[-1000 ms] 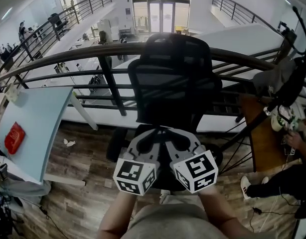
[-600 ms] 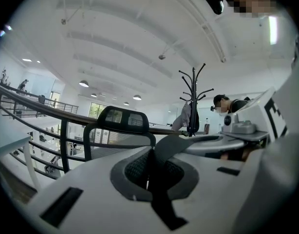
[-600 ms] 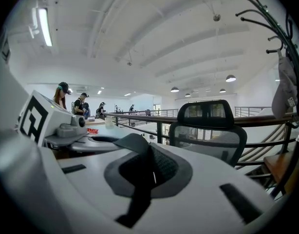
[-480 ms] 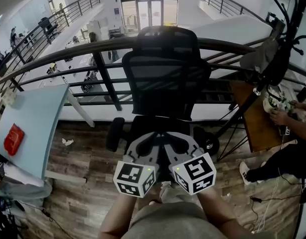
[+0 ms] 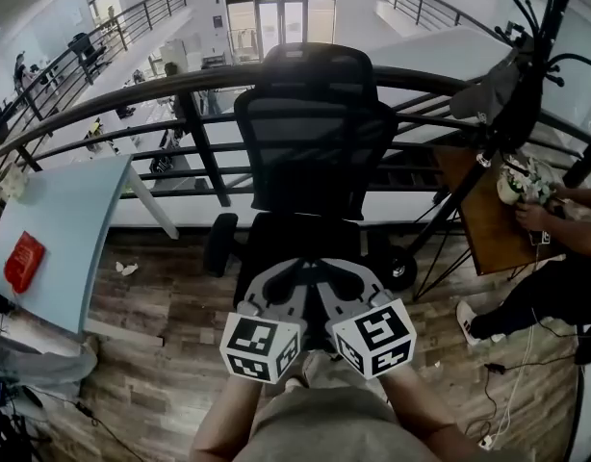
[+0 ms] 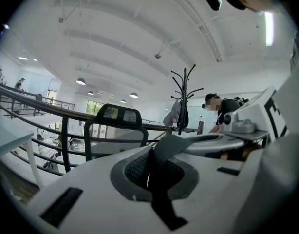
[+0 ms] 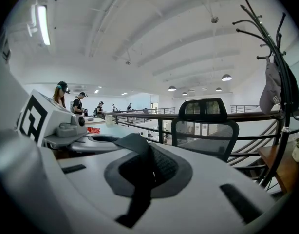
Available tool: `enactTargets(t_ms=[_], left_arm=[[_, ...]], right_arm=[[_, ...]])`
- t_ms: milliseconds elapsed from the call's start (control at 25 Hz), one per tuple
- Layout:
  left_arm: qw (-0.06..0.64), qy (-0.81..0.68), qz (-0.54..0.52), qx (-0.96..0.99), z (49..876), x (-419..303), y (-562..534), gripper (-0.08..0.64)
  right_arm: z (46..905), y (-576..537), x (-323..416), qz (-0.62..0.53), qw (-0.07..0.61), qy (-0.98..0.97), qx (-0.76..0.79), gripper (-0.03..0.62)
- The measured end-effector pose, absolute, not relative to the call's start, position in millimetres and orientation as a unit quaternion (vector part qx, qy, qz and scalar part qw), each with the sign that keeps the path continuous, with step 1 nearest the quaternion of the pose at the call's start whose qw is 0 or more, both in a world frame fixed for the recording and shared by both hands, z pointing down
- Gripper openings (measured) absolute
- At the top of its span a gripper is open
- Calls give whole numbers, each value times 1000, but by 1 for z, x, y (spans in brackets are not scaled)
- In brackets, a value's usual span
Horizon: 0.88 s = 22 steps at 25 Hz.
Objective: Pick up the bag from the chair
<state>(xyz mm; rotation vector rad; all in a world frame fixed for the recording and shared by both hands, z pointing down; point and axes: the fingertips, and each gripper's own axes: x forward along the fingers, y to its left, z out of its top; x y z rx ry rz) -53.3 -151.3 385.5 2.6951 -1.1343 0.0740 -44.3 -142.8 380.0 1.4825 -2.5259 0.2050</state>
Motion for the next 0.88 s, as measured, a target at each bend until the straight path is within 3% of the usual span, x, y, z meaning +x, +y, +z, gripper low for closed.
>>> enactTargets(t_ms=[880], left_arm=[[133, -382, 48, 913, 427, -81, -64, 2]], right_arm=[[421, -59, -74, 86, 117, -860, 490, 0]])
